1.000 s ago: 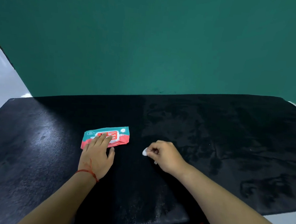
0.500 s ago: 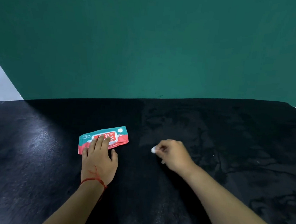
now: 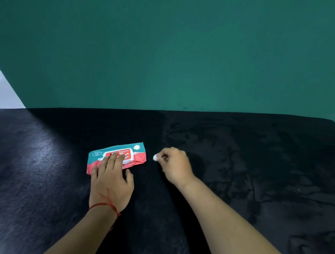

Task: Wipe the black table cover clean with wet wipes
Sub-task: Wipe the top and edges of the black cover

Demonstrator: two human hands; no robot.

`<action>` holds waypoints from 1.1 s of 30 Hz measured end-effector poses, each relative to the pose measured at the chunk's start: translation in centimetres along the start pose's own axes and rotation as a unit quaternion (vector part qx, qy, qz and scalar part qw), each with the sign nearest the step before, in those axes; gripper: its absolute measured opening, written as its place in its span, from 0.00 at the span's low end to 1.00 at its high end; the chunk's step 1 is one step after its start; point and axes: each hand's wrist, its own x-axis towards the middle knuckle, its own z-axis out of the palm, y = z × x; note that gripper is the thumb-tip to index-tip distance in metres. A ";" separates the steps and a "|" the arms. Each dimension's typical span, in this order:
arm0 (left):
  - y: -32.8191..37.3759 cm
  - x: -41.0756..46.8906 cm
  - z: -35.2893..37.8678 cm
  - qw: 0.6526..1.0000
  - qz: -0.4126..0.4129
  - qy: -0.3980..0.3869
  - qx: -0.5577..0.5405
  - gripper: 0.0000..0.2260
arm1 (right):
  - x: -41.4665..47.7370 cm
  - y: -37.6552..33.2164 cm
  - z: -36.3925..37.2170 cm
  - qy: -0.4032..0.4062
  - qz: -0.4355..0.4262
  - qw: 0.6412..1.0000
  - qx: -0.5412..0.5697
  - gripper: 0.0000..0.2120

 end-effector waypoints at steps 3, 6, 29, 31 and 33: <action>-0.1 0.0 0.0 1.000 0.001 -0.001 0.000 0.25 | -2.6 -0.2 -0.4 -0.063 -0.031 0.997 0.005 0.08; 0.0 0.0 0.1 1.000 0.000 -0.001 -0.001 0.25 | -3.0 1.6 -2.8 -0.072 -0.002 0.997 0.032 0.09; 0.2 0.1 -0.2 1.000 0.000 -0.001 -0.001 0.25 | 3.6 5.1 -6.1 -0.007 0.015 1.000 -0.019 0.04; 0.1 0.1 -0.1 1.000 0.000 -0.003 -0.005 0.25 | 6.1 6.1 -6.7 0.031 0.045 0.998 -0.035 0.05; 0.1 0.1 -0.2 1.000 -0.001 -0.003 -0.006 0.26 | 8.4 6.3 -6.0 0.057 0.068 0.995 -0.042 0.08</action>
